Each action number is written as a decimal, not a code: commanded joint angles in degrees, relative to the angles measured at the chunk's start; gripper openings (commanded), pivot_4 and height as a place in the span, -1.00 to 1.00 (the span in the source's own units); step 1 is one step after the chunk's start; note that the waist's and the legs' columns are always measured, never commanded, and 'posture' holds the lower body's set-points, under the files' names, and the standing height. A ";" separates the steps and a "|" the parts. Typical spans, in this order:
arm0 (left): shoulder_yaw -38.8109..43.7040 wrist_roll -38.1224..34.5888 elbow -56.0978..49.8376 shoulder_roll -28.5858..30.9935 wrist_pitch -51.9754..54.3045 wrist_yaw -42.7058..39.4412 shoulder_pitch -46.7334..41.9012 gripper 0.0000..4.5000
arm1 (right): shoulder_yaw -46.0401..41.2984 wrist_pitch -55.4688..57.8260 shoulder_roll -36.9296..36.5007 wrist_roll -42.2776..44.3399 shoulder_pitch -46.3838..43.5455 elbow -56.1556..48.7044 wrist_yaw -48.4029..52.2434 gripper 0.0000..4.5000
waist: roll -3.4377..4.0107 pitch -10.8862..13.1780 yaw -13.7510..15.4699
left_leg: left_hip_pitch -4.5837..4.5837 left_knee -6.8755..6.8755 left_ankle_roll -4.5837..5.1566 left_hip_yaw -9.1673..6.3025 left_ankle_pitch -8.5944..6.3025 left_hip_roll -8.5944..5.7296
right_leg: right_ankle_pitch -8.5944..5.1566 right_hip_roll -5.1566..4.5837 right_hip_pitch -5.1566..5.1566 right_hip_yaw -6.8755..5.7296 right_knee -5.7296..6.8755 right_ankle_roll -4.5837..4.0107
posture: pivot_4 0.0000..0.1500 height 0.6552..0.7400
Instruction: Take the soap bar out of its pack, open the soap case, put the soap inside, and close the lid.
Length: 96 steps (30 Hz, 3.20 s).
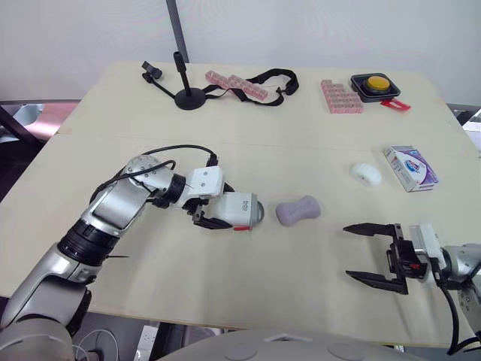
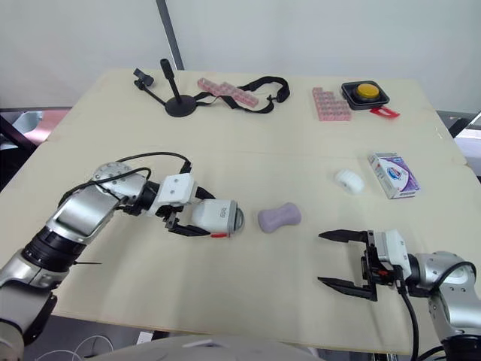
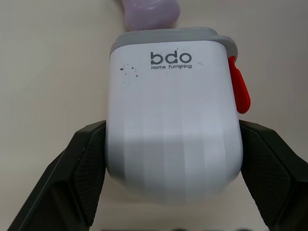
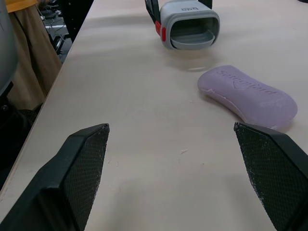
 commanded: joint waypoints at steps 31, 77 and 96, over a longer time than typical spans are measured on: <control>-7.25 8.78 -5.59 3.20 4.69 -5.39 -10.03 0.54 | 1.53 -2.41 0.99 -1.26 -2.47 3.12 -0.80 0.97 | 0.00 0.00 0.28 | -0.03 -0.01 0.00 0.00 0.00 -0.02 | 0.00 0.04 0.02 -0.01 -0.03 0.00 | 1.00 1.00; 2.12 4.14 10.95 6.45 -15.91 -6.21 -1.18 1.00 | 2.01 0.87 -0.43 -1.36 -4.58 1.43 -2.31 1.00 | 0.01 0.00 0.34 | -0.01 -0.03 -0.01 -0.01 0.00 -0.01 | 0.00 0.00 0.02 -0.07 -0.05 0.00 | 1.00 1.00; 26.47 -18.55 -0.06 4.67 -9.60 0.06 12.36 1.00 | 1.61 0.89 -1.66 -1.86 -6.65 3.15 -2.46 1.00 | 0.01 0.00 -0.24 | -0.03 -0.07 -0.01 0.00 0.00 -0.01 | 0.00 -0.08 0.02 -0.11 -0.13 0.00 | 1.00 1.00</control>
